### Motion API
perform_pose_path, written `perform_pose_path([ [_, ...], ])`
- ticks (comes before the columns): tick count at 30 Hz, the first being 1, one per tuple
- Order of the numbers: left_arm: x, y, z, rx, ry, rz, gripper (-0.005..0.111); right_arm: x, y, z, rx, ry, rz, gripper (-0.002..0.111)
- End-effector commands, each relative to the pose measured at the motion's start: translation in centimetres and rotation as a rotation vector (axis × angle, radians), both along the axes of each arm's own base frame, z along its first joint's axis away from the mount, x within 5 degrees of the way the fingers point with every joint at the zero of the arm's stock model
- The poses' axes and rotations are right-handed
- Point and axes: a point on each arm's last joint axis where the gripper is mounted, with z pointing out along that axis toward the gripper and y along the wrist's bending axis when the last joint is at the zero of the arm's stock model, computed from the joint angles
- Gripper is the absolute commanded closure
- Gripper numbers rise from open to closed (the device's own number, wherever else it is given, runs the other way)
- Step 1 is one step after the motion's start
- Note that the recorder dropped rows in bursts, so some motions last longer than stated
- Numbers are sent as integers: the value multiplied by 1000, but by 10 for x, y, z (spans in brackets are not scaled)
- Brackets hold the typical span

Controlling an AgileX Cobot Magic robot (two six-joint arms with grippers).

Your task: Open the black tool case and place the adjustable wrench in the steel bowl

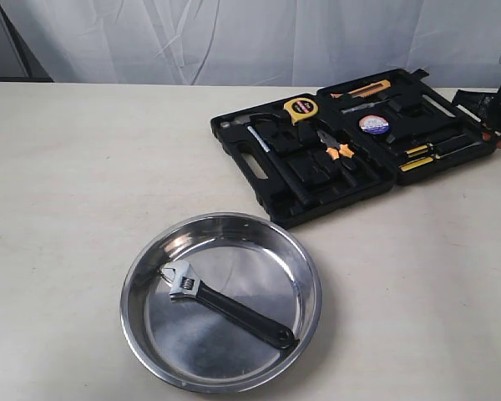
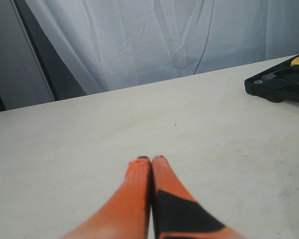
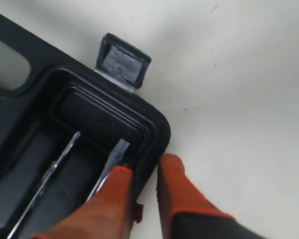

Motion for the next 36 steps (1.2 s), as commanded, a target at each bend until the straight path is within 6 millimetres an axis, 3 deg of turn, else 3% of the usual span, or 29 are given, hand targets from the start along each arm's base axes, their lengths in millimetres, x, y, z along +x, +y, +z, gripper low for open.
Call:
perform_pose_path([
  [1,0,0,2,-7,-18,1,106,1,-2,3,41,-30,-10,91],
  [18,0,0,2,-7,-18,1,106,-6,1,-1,66,64,9,91],
  [29,0,0,2,-7,-18,1,106,-10,2,12,34,92,81,96],
  [33,0,0,2,-7,-18,1,106,-10,17,16,49,113,194,98],
  [36,0,0,2,-7,-18,1,106,-10,38,22,82,121,275,106],
])
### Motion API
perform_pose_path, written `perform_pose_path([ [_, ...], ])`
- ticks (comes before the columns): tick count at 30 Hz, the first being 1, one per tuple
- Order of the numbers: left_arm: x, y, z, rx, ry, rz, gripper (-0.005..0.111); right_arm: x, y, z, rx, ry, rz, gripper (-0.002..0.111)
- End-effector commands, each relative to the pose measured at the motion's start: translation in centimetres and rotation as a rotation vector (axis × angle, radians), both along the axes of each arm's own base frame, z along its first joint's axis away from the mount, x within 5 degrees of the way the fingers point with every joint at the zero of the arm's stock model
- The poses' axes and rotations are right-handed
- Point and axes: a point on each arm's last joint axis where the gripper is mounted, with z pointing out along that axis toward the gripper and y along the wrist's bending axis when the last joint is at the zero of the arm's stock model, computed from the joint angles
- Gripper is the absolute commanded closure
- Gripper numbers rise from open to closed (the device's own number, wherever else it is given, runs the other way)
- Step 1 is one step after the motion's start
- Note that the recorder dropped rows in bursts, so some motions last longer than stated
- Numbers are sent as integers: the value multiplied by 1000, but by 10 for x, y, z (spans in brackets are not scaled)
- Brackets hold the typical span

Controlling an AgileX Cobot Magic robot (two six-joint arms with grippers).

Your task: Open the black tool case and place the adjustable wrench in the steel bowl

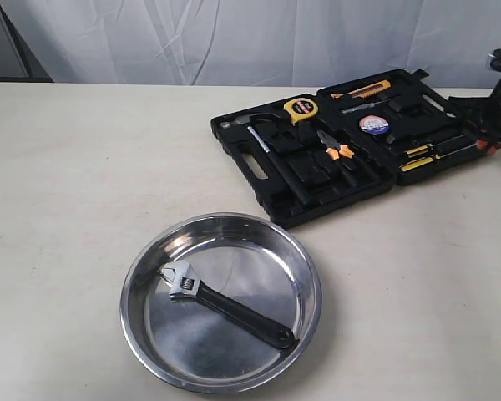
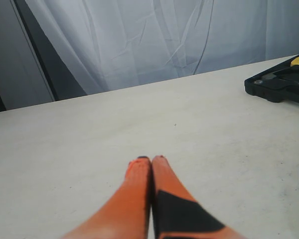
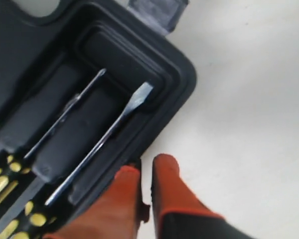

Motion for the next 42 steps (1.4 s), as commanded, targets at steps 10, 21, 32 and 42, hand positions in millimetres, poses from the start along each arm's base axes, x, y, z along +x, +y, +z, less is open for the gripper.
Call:
perform_pose_path([
  [10,0,0,2,-7,-18,1,106,-28,64,69,24,-146,196,109],
  [21,0,0,2,-7,-18,1,106,-133,70,143,55,-386,200,109],
  [32,0,0,2,-7,-18,1,106,-261,116,247,208,-706,382,109],
  [42,0,0,2,-7,-18,1,106,-344,106,282,252,-846,450,109],
])
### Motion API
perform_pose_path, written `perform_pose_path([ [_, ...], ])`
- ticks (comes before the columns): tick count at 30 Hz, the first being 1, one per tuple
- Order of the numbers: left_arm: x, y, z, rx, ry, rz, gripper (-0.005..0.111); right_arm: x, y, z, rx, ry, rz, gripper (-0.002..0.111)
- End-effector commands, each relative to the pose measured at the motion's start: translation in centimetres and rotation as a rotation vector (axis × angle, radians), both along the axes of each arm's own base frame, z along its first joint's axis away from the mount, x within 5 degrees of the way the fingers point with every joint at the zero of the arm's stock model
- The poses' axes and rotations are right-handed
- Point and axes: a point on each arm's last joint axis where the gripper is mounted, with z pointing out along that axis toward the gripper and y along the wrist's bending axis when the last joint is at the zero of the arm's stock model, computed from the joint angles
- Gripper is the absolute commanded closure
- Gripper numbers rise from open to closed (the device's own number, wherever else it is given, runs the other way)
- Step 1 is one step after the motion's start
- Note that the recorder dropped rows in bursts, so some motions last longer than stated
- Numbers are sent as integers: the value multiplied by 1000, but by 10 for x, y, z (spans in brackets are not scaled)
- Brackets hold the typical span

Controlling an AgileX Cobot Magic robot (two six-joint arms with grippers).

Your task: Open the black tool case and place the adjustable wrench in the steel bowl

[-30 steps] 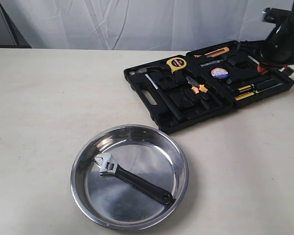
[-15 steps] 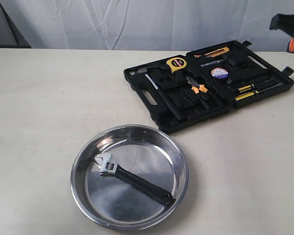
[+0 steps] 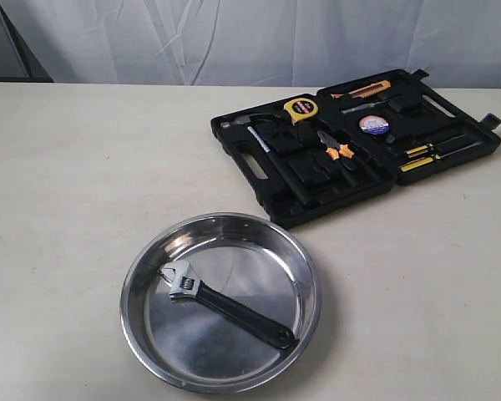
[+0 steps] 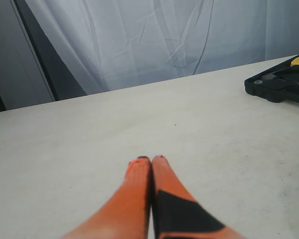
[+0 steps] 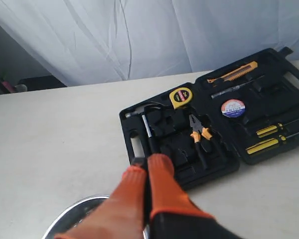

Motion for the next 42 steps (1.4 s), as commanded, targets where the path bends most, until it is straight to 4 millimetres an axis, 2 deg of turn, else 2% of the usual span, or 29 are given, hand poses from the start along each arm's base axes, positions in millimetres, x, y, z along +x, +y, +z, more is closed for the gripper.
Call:
perform_pose_path([
  [1,0,0,2,-7,-18,1,106,-27,-6,10,12,-82,8,109],
  [4,0,0,2,-7,-18,1,106,-47,-14,14,-14,-142,-5,109],
  [7,0,0,2,-7,-18,1,106,-49,-17,-4,-60,-110,-14,109],
  [9,0,0,2,-7,-18,1,106,-50,-20,-23,-61,-130,-47,109],
  [14,0,0,2,-7,-18,1,106,-59,-30,-102,45,-241,-189,109],
  [16,0,0,2,-7,-18,1,106,-65,-35,-123,36,-229,-243,109],
  [21,0,0,2,-7,-18,1,106,-76,-42,-153,-20,-261,-331,109],
  [28,0,0,2,-7,-18,1,106,-80,-45,-201,-51,-290,-367,109],
  [31,0,0,2,-7,-18,1,106,-79,-46,-216,-50,-306,-378,109],
  [33,0,0,2,-7,-18,1,106,-80,-46,-214,-46,-337,-382,109],
  [35,0,0,2,-7,-18,1,106,-81,-45,-220,-53,-272,-367,109],
  [42,0,0,2,-7,-18,1,106,-81,-45,-221,-53,-257,-364,109],
])
